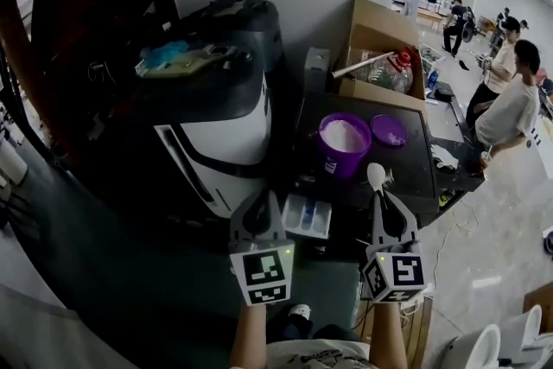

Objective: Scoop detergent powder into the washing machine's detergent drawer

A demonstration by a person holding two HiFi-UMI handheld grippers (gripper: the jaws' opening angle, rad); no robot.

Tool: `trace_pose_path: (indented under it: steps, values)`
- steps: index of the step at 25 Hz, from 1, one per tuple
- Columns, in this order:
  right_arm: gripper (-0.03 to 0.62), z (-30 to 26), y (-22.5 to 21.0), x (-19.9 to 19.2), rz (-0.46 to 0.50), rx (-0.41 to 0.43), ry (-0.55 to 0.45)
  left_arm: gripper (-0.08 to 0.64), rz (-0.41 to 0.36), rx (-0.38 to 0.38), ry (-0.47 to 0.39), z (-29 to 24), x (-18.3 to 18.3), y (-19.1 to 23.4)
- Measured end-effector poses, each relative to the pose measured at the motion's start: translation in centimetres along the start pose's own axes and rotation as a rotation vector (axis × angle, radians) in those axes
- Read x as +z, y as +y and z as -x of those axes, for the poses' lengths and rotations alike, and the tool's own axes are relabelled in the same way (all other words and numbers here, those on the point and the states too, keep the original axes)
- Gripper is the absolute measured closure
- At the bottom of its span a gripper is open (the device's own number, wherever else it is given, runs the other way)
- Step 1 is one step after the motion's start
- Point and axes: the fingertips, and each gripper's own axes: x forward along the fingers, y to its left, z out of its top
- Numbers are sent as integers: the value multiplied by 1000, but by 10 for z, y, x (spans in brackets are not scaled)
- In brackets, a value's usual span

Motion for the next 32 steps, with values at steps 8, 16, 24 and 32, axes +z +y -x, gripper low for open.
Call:
trace_pose_path:
  steps: [8,16,24,32]
  values:
    - [572,-32,-1,-15,8,-25,45,557,11,-43,27,-37,-14,4]
    - [572,-67,-8,-27,13,-10,90,557,20,-40,61,-71,-22,11]
    - [572,-123,-25,-37,15,46,145,557,14,-21,74,-121,-18,10]
    - [572,-180,-47,-51,-6,116,262,557,8,20,95,-172,-13,11]
